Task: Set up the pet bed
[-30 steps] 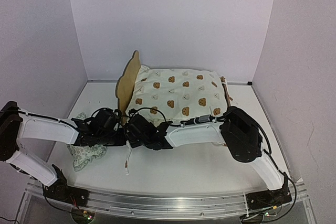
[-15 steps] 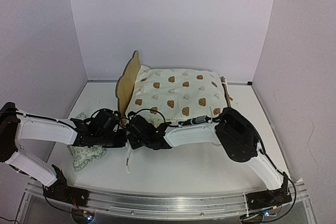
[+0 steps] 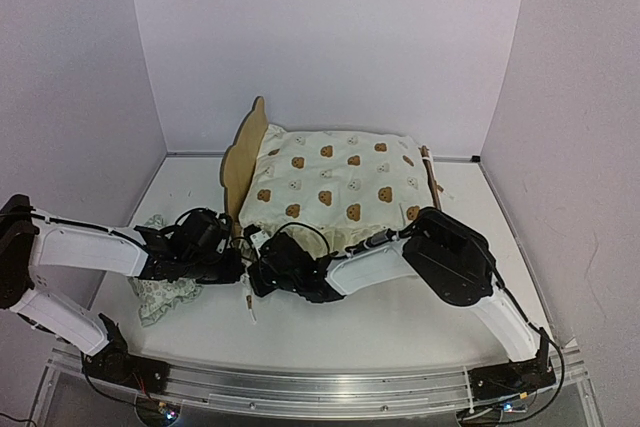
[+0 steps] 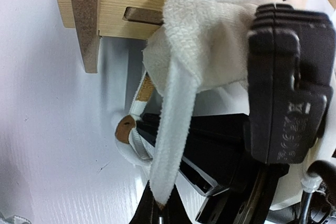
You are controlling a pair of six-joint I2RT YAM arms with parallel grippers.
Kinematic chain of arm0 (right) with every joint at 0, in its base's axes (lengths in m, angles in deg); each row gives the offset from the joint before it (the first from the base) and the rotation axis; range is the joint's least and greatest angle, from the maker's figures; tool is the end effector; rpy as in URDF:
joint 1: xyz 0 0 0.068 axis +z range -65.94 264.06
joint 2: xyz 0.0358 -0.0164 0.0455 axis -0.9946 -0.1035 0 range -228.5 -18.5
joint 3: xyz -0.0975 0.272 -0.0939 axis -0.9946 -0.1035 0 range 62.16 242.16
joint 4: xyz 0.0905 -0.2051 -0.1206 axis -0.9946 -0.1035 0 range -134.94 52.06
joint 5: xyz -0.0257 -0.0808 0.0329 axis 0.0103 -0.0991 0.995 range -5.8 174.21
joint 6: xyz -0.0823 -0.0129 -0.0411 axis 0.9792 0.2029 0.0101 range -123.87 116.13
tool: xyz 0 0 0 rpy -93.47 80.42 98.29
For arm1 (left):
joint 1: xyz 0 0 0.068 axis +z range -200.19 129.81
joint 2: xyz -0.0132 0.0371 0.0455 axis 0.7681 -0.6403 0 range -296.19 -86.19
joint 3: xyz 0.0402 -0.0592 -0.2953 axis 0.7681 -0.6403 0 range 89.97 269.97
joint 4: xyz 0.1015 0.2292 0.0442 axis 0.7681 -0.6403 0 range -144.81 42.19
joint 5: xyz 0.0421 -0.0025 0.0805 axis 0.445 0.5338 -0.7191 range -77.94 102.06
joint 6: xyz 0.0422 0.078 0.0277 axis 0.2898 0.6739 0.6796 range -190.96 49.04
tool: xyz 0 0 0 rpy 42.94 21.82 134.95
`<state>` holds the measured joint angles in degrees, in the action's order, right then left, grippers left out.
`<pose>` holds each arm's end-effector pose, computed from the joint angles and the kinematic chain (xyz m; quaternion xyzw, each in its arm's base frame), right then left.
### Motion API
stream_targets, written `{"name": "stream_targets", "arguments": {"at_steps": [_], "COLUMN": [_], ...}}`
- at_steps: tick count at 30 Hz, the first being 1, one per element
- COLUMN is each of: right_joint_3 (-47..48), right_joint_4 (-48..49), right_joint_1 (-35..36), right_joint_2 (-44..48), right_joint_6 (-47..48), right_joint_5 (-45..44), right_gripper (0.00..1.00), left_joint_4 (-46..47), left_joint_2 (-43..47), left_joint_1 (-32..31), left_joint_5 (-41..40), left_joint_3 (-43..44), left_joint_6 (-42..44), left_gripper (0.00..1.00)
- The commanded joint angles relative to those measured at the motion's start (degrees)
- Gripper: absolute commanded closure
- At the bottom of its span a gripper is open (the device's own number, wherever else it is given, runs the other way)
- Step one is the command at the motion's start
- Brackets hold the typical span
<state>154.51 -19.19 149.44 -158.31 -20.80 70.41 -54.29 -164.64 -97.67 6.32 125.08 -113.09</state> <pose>0.2628 0.5254 0.0954 -0.2947 0.8040 0.2553 0.4490 0.1928 -0.1979 0.1640 0.0267 0.9378 -0.2084 0.2765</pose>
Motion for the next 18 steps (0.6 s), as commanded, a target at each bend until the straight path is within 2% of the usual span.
{"name": "stream_targets", "arguments": {"at_steps": [1, 5, 18], "right_joint_3": [-3.66, -5.49, -5.18], "right_joint_4": [8.45, 11.8, 15.45], "right_joint_1": [0.72, 0.75, 0.79], "right_joint_2": [4.76, 5.23, 3.77], "right_joint_6": [1.91, 2.14, 1.94], "right_joint_5": [4.7, 6.13, 8.56], "right_gripper": [1.0, 1.0, 1.0], "left_joint_4": [0.76, 0.77, -3.11], "left_joint_2": [0.14, 0.14, 1.36], "left_joint_1": [-0.15, -0.16, -0.16], "left_joint_5": [-0.15, -0.33, -0.14], "left_joint_3": [-0.11, -0.46, 0.06], "left_joint_6": [-1.05, -1.26, -3.42], "left_gripper": [0.97, 0.92, 0.57]}}
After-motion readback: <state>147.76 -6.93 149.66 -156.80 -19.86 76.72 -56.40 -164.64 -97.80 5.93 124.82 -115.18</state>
